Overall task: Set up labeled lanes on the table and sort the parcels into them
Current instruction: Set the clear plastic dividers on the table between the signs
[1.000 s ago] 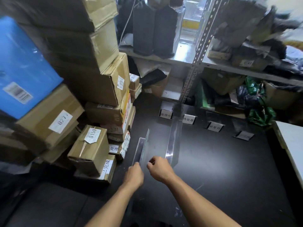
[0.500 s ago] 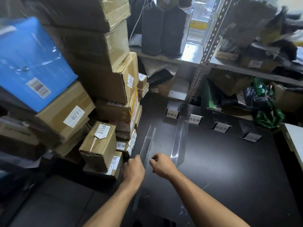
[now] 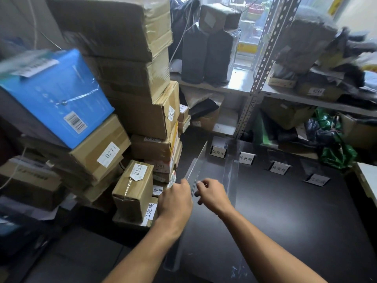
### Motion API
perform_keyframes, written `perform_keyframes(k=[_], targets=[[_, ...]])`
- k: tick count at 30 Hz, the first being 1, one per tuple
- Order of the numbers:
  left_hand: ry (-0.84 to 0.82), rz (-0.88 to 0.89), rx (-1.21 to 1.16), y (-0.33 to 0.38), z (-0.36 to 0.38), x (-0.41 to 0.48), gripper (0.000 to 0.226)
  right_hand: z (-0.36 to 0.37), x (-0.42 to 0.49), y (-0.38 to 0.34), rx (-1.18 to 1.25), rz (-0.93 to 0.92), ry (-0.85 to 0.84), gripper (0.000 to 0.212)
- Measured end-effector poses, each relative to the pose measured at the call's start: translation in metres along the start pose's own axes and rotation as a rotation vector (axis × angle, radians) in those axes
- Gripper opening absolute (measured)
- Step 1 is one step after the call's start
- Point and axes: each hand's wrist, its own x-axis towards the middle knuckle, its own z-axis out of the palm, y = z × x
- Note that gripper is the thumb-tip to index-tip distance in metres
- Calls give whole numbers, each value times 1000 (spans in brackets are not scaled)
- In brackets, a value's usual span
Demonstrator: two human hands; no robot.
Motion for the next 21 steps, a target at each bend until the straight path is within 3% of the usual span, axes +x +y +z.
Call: perform_keyframes(k=[3,8,17,21], targets=[[50,68,-52,13,-25,-8,19,-24,-14,-18,173,-25,125,39],[146,189,-201,40,-46,-16,22,-69,-31,-32,257,-49,260,47],[-86,141,-316,82,43,-31,29,-65,-14,50,348,138,42,38],[-130,62,-252,84,93,-37,40,-59,3,97,283,228,244,27]])
